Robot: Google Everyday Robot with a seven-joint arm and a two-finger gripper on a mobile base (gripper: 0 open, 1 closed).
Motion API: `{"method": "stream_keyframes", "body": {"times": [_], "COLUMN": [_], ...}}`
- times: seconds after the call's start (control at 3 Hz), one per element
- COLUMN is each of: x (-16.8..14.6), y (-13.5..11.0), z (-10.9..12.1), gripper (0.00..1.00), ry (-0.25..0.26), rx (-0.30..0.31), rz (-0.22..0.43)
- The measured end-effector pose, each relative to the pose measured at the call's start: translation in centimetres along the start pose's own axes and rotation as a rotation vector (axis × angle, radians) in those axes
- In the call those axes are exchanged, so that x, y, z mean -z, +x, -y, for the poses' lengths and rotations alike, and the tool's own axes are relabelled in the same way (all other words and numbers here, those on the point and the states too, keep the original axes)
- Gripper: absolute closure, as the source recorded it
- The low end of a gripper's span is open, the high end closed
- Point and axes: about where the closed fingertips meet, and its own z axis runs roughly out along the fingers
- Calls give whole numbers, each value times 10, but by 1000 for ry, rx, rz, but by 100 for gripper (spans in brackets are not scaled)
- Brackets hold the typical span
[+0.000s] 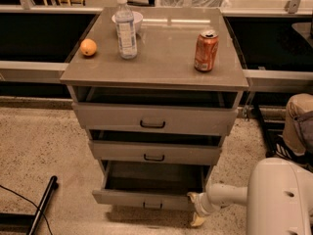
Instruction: Open bottom drawer
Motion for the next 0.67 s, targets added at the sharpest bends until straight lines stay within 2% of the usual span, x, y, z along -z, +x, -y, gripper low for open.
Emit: {"method": "stream_keyframes", "body": {"times": [0.33, 0.67], "x": [10, 11], "y": [-4, -4], "z": [1, 1], "gripper": [51, 36], "ry": [0, -4], "rx": [0, 1], "rz": [0, -2]}}
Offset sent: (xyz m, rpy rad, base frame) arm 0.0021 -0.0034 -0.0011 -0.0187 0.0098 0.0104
